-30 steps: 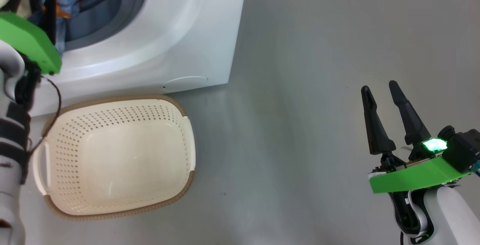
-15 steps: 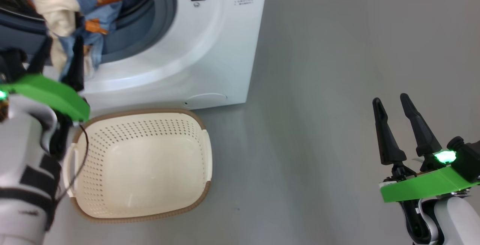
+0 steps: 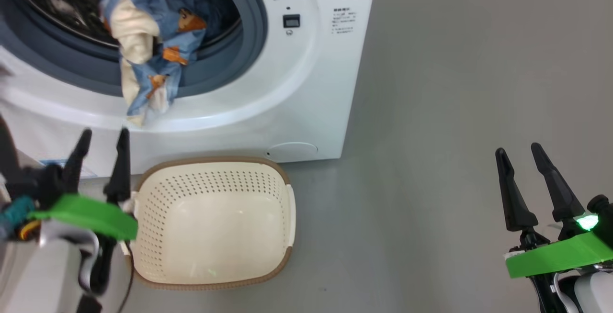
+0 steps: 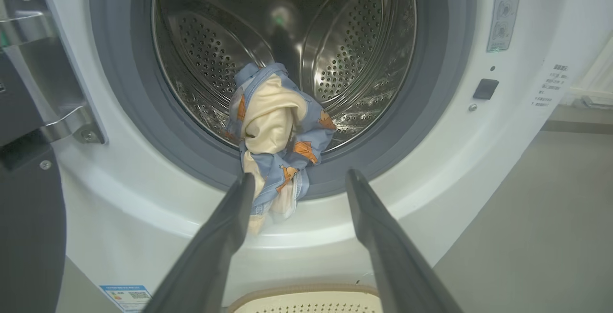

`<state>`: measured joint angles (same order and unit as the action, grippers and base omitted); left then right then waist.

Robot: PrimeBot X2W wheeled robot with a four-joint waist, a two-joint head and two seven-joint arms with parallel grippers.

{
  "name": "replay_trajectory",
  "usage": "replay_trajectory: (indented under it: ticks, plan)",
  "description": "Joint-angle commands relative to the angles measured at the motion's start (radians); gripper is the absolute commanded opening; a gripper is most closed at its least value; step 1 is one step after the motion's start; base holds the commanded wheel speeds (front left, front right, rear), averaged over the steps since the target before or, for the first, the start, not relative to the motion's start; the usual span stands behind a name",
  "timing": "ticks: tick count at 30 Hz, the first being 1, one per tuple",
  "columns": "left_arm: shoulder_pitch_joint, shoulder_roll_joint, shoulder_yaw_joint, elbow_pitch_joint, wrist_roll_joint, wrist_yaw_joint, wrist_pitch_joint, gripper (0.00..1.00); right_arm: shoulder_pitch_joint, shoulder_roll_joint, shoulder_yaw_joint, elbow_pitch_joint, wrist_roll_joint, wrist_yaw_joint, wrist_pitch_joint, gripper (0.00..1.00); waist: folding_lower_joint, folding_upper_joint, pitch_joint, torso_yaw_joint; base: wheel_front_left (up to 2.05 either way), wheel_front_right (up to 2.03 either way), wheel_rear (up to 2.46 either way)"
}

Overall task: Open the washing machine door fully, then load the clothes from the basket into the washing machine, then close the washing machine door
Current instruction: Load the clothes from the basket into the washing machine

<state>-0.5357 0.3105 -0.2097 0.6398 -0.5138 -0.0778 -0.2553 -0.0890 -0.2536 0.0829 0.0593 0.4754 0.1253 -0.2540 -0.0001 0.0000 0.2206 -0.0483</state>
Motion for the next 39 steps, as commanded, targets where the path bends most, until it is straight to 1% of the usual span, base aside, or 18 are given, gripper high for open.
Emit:
replay_trajectory:
  ticks: [1,6,14,18,22,28,33,37,39]
  plan:
    - [0.002,0.035,0.039,-0.032,0.012,0.005,-0.006,1.0,0.008,-0.02,0.01,-0.022,-0.008,0.005,-0.008,1.0,0.0001,0.0,-0.023,0.019,0.0,0.0,0.0]
    - [0.14,0.007,0.109,-0.141,0.067,0.012,-0.006,1.0,0.035,-0.027,0.005,-0.016,-0.008,0.005,-0.008,1.0,0.0001,0.0,-0.06,0.031,0.0,0.0,0.0]
    - [0.335,-0.041,0.199,-0.3,0.148,0.011,-0.006,1.0,0.08,-0.031,-0.002,-0.014,-0.01,0.005,-0.008,1.0,0.0001,0.0,-0.109,0.039,0.0,0.0,0.0]
    - [0.414,-0.069,0.239,-0.379,0.178,0.012,-0.006,1.0,0.098,-0.033,-0.011,-0.018,-0.011,0.005,-0.008,1.0,0.0001,0.0,-0.117,0.039,0.0,0.0,0.0]
    - [0.468,-0.094,0.266,-0.425,0.198,0.008,-0.006,1.0,0.105,-0.035,-0.018,-0.021,-0.011,0.005,-0.008,1.0,0.0001,0.0,-0.117,0.039,0.0,0.0,0.0]
    - [0.49,-0.115,0.289,-0.447,0.218,0.0,-0.006,1.0,0.106,-0.036,-0.021,-0.021,-0.012,0.005,-0.008,1.0,0.0001,0.0,-0.116,0.038,0.0,0.0,0.0]
    - [0.479,-0.123,0.296,-0.44,0.229,-0.007,-0.006,1.0,0.104,-0.036,-0.019,-0.023,-0.013,0.005,-0.008,1.0,0.0001,0.0,-0.11,0.036,0.0,0.0,0.0]
    - [0.429,-0.127,0.297,-0.405,0.236,-0.017,-0.006,1.0,0.086,-0.034,-0.016,-0.032,-0.014,0.005,-0.008,1.0,0.0001,0.0,-0.069,0.03,0.0,0.0,0.0]
    - [0.373,-0.124,0.297,-0.364,0.238,-0.023,-0.006,1.0,0.071,-0.031,-0.012,-0.037,-0.014,0.005,-0.008,1.0,0.0001,0.0,-0.028,0.025,0.0,0.0,0.0]
